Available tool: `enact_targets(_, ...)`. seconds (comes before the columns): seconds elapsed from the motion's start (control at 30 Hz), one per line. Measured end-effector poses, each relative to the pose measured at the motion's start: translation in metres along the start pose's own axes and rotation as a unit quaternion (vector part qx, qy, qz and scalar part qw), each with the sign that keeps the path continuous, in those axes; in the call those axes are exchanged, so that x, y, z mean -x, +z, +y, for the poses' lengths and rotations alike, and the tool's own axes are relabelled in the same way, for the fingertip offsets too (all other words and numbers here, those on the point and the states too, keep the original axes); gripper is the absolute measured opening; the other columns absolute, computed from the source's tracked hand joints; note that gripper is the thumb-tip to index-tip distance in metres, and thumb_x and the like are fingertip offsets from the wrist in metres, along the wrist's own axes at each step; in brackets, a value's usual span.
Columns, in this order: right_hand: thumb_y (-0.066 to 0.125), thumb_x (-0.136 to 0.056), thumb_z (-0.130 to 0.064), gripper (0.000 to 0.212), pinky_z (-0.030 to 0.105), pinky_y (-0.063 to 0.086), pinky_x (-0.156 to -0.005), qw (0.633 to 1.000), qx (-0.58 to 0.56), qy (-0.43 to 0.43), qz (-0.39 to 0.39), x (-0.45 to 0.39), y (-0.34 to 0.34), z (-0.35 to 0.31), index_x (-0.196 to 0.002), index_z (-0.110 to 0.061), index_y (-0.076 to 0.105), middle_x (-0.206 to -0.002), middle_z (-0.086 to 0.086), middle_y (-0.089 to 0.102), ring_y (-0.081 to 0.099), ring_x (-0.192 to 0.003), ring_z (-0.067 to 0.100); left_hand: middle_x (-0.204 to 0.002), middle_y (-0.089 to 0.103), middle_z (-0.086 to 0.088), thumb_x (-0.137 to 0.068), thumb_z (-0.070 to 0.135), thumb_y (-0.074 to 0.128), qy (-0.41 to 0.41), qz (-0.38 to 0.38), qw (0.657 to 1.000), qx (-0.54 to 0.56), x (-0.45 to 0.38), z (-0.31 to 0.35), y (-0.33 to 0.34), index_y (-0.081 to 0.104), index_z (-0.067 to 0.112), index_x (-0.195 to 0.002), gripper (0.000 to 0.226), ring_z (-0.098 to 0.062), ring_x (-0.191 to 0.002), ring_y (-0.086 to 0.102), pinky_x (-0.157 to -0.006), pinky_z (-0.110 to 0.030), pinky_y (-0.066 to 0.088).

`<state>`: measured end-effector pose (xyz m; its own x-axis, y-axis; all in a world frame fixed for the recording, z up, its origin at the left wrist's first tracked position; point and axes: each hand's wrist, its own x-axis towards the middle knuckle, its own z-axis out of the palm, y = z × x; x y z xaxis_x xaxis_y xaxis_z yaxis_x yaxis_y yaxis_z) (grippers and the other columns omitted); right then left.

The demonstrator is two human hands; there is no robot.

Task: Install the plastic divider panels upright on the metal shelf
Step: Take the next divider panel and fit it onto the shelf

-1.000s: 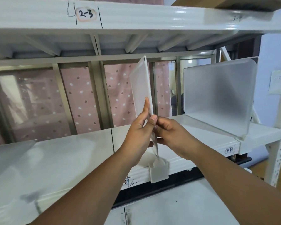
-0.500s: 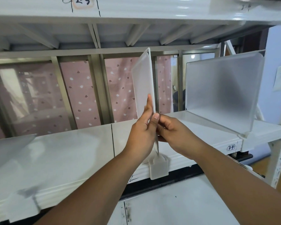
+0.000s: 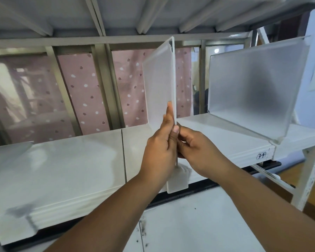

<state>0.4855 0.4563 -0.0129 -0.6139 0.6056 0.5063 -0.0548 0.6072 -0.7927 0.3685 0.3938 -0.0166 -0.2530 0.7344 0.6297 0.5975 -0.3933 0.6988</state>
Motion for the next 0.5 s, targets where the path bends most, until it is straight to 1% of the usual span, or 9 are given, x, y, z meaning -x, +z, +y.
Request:
enact_targets(0.1, 0.047, -0.105, -0.01, 0.038, 0.051, 0.058, -0.093, 1.0, 0.019, -0.011, 0.011, 0.003, 0.005, 0.006, -0.132, -0.033, 0.061, -0.114, -0.003, 0.075, 0.072, -0.103, 0.026, -0.161, 0.054, 0.003, -0.113, 0.041, 0.039, -0.001, 0.006, 1.0, 0.005, 0.006, -0.006, 0.002, 0.018, 0.055, -0.163, 0.056, -0.019, -0.141, 0.059, -0.111, -0.046, 0.055)
enact_targets(0.23, 0.047, -0.103, -0.007, 0.048, 0.064, 0.055, -0.085, 1.0, 0.013, -0.02, 0.002, 0.006, 0.01, 0.012, -0.133, -0.042, 0.058, -0.111, 0.004, 0.074, 0.065, -0.102, 0.046, -0.156, 0.061, -0.005, -0.11, 0.048, 0.036, 0.001, 0.009, 1.0, -0.017, 0.007, -0.011, 0.003, 0.016, 0.057, -0.162, 0.056, -0.023, -0.141, 0.059, -0.11, -0.043, 0.055)
enact_targets(0.3, 0.048, -0.102, -0.008, 0.049, 0.065, 0.054, -0.084, 1.0, 0.01, -0.022, 0.0, 0.006, 0.011, 0.013, -0.134, -0.044, 0.057, -0.111, 0.001, 0.075, 0.064, -0.1, 0.048, -0.156, 0.06, -0.006, -0.11, 0.047, 0.037, -0.002, 0.011, 1.0, -0.015, 0.008, -0.01, 0.002, 0.016, 0.063, -0.158, 0.055, -0.02, -0.142, 0.058, -0.11, -0.034, 0.055)
enact_targets(0.37, 0.047, -0.103, -0.008, 0.05, 0.063, 0.054, -0.088, 1.0, 0.012, -0.021, 0.011, 0.009, 0.014, 0.014, -0.137, -0.044, 0.055, -0.117, -0.005, 0.074, 0.067, -0.101, 0.039, -0.156, 0.06, -0.005, -0.111, 0.044, 0.039, -0.001, 0.011, 1.0, -0.011, 0.009, -0.008, 0.002, 0.014, 0.078, -0.147, 0.056, -0.017, -0.142, 0.058, -0.107, -0.023, 0.053)
enact_targets(0.4, 0.047, -0.104, -0.009, 0.05, 0.058, 0.055, -0.092, 1.0, 0.014, -0.02, 0.019, 0.011, 0.016, 0.014, -0.138, -0.045, 0.054, -0.12, -0.008, 0.073, 0.069, -0.105, 0.031, -0.156, 0.06, -0.005, -0.111, 0.042, 0.04, -0.001, 0.011, 1.0, -0.011, 0.01, -0.007, 0.002, 0.013, 0.083, -0.142, 0.058, -0.018, -0.142, 0.058, -0.109, -0.023, 0.052)
enact_targets(0.43, 0.046, -0.105, -0.011, 0.049, 0.054, 0.056, -0.095, 0.999, 0.018, -0.021, 0.026, 0.013, 0.017, 0.012, -0.138, -0.047, 0.054, -0.122, -0.01, 0.073, 0.07, -0.109, 0.024, -0.155, 0.061, -0.006, -0.112, 0.04, 0.041, -0.003, 0.01, 1.0, -0.01, 0.012, -0.006, 0.001, 0.013, 0.085, -0.14, 0.06, -0.019, -0.142, 0.058, -0.112, -0.028, 0.051)
enact_targets(0.47, 0.046, -0.106, -0.014, 0.048, 0.05, 0.056, -0.097, 0.999, 0.023, -0.022, 0.03, 0.015, 0.018, 0.011, -0.137, -0.05, 0.053, -0.123, -0.012, 0.072, 0.069, -0.112, 0.018, -0.155, 0.061, -0.007, -0.112, 0.037, 0.042, -0.007, 0.007, 1.0, -0.008, 0.013, -0.005, 0.001, 0.013, 0.082, -0.143, 0.061, -0.021, -0.143, 0.058, -0.114, -0.033, 0.051)
enact_targets(0.5, 0.046, -0.107, -0.016, 0.047, 0.047, 0.056, -0.097, 0.999, 0.027, -0.019, 0.036, 0.017, 0.019, 0.011, -0.135, -0.053, 0.054, -0.122, -0.013, 0.073, 0.068, -0.113, 0.017, -0.154, 0.062, -0.008, -0.112, 0.035, 0.044, -0.016, 0.002, 1.0, 0.0, 0.015, -0.005, 0.001, 0.015, 0.077, -0.145, 0.061, -0.023, -0.143, 0.058, -0.113, -0.035, 0.052)
